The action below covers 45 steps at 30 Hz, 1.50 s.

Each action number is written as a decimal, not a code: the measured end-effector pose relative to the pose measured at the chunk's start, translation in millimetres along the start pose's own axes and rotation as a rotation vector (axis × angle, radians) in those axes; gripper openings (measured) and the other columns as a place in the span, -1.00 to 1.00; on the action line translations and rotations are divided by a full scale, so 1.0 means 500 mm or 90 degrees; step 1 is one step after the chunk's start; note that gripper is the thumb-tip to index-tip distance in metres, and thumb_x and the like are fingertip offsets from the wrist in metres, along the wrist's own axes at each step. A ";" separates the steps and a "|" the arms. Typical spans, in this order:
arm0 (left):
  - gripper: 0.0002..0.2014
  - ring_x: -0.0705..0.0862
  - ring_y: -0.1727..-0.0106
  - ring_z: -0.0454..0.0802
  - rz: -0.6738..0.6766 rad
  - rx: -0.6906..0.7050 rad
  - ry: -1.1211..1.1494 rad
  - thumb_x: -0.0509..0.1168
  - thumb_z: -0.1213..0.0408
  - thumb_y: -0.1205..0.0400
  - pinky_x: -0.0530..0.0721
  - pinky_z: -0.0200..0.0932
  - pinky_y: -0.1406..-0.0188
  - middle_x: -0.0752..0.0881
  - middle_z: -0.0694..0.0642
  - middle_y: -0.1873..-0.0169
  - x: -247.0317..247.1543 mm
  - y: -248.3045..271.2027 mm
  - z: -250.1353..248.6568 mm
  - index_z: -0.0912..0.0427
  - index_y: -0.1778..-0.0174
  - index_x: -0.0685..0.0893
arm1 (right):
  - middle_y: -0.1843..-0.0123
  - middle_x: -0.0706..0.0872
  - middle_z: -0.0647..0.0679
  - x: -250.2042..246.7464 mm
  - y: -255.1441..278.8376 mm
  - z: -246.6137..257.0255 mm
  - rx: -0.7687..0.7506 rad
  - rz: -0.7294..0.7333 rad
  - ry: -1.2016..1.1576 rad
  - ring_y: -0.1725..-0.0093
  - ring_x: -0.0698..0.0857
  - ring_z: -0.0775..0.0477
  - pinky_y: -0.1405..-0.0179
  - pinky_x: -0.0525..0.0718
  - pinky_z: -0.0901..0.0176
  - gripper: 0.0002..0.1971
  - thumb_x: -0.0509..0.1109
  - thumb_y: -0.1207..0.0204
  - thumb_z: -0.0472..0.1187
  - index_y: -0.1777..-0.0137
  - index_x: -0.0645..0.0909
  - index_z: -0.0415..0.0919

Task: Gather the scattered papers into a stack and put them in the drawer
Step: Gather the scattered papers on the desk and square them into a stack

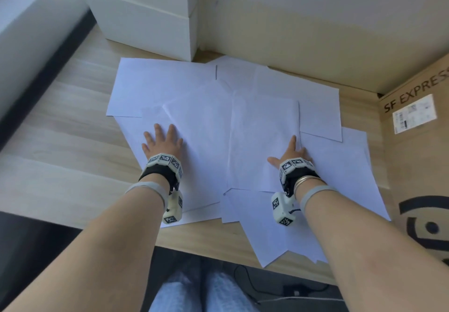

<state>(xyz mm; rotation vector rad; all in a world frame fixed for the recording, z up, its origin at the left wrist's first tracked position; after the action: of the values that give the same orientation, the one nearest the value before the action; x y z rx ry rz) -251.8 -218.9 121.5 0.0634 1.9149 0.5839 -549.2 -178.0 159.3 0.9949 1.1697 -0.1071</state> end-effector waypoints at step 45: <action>-0.51 0.65 -0.29 0.25 0.179 0.014 0.425 0.32 0.56 -0.52 0.54 -0.11 -0.12 0.66 0.31 -0.30 -0.033 0.006 -0.130 0.31 -0.40 0.49 | -0.51 0.50 -0.06 -0.006 0.042 -0.057 -0.110 -0.013 -0.109 -0.42 0.54 -0.17 -0.40 0.54 0.03 -0.42 0.13 -0.56 -0.39 -0.57 0.26 0.00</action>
<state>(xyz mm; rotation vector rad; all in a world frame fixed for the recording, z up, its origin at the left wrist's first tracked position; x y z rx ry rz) -303.0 -245.1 156.1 0.1709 2.5845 0.8462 -559.4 -147.0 173.4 0.8061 1.0136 -0.1040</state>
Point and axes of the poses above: each hand's wrist, its own y-axis away from the middle knuckle, its own x-axis out of the palm, z = x × y, the point moved 1 cm from there along -y, towards the middle knuckle
